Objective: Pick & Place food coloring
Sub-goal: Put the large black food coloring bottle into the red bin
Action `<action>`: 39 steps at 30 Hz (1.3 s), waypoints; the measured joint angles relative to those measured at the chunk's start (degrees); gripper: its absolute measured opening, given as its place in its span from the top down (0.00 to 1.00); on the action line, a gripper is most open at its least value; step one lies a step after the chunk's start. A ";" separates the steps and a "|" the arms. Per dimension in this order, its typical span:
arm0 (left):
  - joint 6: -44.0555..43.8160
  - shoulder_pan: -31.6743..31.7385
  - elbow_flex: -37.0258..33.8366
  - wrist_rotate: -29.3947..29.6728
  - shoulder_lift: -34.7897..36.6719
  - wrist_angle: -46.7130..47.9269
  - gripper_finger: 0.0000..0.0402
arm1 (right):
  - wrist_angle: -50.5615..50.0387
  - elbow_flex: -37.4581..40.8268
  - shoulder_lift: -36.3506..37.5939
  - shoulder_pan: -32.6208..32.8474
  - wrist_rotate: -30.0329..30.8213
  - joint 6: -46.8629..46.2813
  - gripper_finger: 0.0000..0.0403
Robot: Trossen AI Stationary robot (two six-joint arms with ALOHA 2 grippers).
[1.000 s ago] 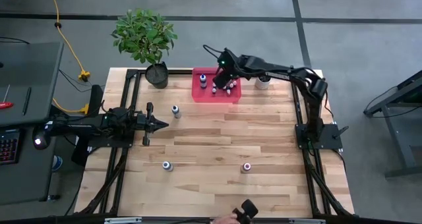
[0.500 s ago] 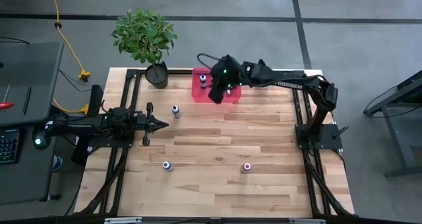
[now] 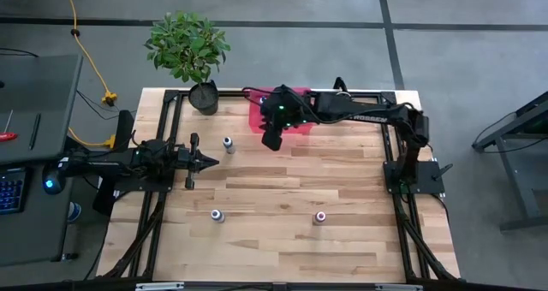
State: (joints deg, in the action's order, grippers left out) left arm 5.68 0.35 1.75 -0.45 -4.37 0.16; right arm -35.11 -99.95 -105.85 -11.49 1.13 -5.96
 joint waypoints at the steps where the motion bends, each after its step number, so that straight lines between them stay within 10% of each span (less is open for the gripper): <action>1: 0.01 0.01 0.01 0.00 0.00 -0.01 1.00 | -1.11 -2.16 -1.20 0.21 0.00 0.36 0.73; 17: 0.02 0.01 0.00 0.00 0.01 0.01 1.00 | -7.39 -25.97 -23.30 2.15 -0.81 10.03 0.49; 39: 0.01 0.00 -0.01 0.00 -0.02 0.01 1.00 | 6.42 -27.51 -33.75 2.91 -0.02 15.15 0.45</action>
State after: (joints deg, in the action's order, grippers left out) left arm 5.69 0.34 1.74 -0.45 -4.38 0.16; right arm -28.69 -127.46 -139.60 -8.58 1.10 9.19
